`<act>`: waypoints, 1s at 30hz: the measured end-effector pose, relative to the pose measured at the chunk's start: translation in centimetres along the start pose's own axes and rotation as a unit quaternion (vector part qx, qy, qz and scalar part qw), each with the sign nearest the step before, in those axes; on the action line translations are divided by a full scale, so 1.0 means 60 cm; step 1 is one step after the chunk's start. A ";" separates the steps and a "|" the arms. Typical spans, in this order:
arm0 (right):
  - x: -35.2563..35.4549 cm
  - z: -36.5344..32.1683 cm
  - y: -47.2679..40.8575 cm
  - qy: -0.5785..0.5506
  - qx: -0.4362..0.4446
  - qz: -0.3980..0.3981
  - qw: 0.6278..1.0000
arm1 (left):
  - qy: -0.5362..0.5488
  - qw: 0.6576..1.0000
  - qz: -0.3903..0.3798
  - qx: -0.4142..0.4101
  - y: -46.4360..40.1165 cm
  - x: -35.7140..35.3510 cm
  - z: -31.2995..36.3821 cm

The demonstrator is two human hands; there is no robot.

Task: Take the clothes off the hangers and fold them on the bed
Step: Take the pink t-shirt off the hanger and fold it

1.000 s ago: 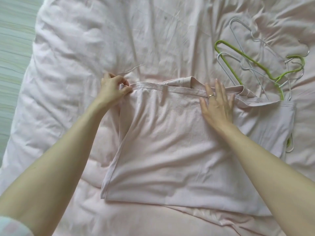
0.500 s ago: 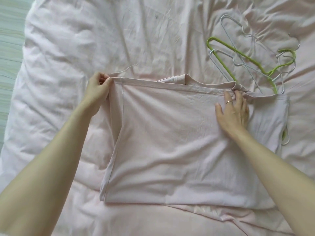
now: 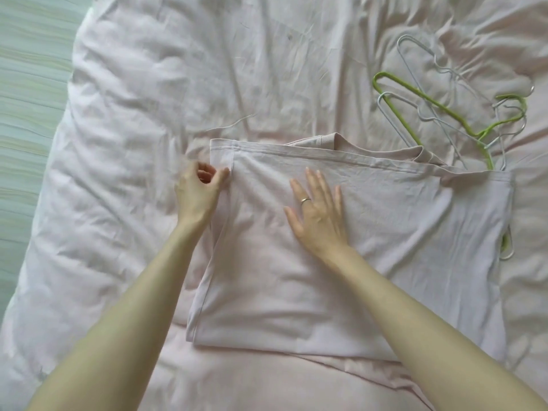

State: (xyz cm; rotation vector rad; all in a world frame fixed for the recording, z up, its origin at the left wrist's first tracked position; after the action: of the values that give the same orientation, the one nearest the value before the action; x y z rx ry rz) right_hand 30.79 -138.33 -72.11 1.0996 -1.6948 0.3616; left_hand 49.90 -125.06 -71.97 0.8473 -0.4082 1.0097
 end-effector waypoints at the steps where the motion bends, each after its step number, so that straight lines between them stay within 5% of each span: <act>1: -0.008 -0.017 -0.002 0.000 0.008 -0.006 1.000 | -0.008 1.000 0.004 0.002 0.007 -0.002 -0.005; 7: -0.039 -0.059 0.008 0.002 0.031 -0.037 0.999 | 0.014 1.000 -0.007 0.028 -0.001 0.003 -0.019; 13: -0.055 -0.057 0.021 0.064 0.027 -0.102 0.992 | 0.022 0.998 -0.046 -0.035 -0.026 0.011 -0.008; 18: -0.058 -0.078 0.038 0.048 0.030 -0.106 0.993 | 0.098 0.992 -0.080 0.026 0.007 0.004 -0.048; 25: -0.093 -0.120 0.094 0.037 0.051 -0.086 0.994 | -0.001 0.989 -0.139 0.052 0.086 -0.005 -0.133; 30: -0.104 -0.114 0.121 0.064 0.039 -0.124 0.989 | 0.204 0.956 -0.155 0.140 0.086 -0.003 -0.152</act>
State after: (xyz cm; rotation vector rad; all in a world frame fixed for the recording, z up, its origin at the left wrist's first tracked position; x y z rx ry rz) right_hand 29.26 -126.69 -72.77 1.3000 -1.4219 0.3348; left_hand 44.67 -116.74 -75.56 0.8942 0.2225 0.9289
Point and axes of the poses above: each hand's wrist, its own y-axis away from the middle knuckle, its own x-axis out of the back of the hand, z = x × y, the point moved 10 cm from there along -y, towards the middle knuckle, and after that the axes turned 4 degrees about x, right-handed, at the moved point
